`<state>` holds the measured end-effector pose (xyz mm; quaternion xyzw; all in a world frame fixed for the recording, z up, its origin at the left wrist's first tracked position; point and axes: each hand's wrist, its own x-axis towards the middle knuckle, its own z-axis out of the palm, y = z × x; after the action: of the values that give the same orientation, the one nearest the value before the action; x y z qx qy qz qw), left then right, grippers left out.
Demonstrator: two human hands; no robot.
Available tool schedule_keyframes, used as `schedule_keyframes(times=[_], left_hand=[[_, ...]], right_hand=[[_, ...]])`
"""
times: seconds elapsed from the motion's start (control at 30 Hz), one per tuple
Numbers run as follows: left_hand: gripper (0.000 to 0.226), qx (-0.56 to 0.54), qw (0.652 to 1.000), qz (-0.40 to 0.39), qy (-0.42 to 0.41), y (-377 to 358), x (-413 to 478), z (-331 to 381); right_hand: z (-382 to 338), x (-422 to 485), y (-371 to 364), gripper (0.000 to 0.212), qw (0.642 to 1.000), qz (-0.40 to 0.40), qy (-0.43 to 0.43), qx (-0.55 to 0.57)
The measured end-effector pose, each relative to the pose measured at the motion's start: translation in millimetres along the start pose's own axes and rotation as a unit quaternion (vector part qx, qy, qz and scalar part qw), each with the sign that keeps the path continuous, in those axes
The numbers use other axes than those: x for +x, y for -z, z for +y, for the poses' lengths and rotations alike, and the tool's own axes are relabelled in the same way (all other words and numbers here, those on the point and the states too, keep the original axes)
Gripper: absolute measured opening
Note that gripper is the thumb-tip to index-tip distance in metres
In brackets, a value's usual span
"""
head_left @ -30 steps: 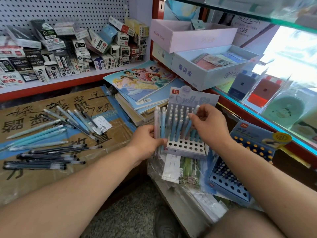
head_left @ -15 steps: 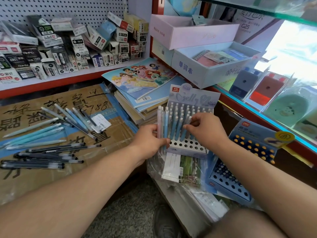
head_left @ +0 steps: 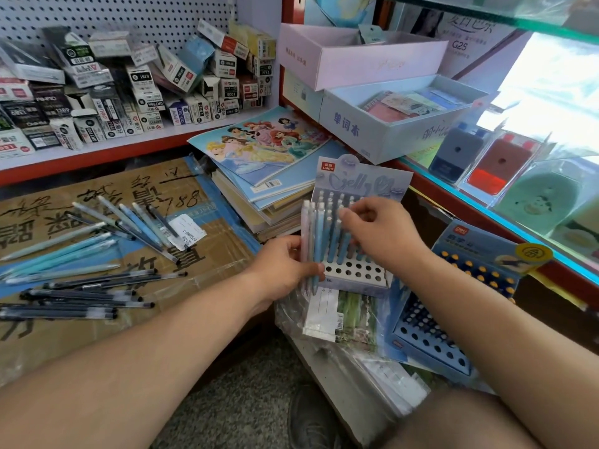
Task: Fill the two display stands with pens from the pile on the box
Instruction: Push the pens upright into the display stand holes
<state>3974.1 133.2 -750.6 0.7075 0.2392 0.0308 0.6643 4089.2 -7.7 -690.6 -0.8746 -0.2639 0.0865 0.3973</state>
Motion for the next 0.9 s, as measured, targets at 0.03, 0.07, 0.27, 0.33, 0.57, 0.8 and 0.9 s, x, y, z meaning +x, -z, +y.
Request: schedule_keyframes(times=[0.03, 0.07, 0.27, 0.33, 0.57, 0.8, 0.9], left_hand=[[0.031, -0.004, 1.000, -0.009, 0.000, -1.9, -1.0, 0.7], [0.030, -0.007, 1.000, -0.018, -0.002, -3.8, -2.1, 1.2], [0.028, 0.012, 1.000, -0.024, -0.005, -10.2, -5.2, 4.3], [0.029, 0.031, 0.999, -0.006, 0.001, -7.4, -4.0, 3.6], [0.040, 0.042, 0.999, 0.009, 0.021, -2.5, -3.6, 1.8], [0.039, 0.044, 0.999, 0.011, 0.025, -4.4, -4.9, 3.3], [0.039, 0.038, 0.999, 0.011, 0.026, -3.3, -4.7, 3.5]], right_hand=[[-3.4, -1.1, -2.3, 0.020, 0.999, -0.015, 0.001, 0.035], [-5.0, -1.8, -5.5, 0.023, 0.998, -0.031, 0.006, 0.051], [5.6, 1.6, -2.6, 0.021, 0.992, -0.021, -0.006, 0.124], [14.7, 8.3, 5.6, 0.016, 0.993, 0.046, -0.007, 0.111], [37.4, 12.2, 8.7, 0.017, 0.996, 0.087, 0.012, -0.001], [35.1, 13.7, 9.2, 0.017, 0.996, 0.086, 0.015, -0.021], [34.1, 12.0, 9.7, 0.016, 0.996, 0.087, 0.015, -0.032]])
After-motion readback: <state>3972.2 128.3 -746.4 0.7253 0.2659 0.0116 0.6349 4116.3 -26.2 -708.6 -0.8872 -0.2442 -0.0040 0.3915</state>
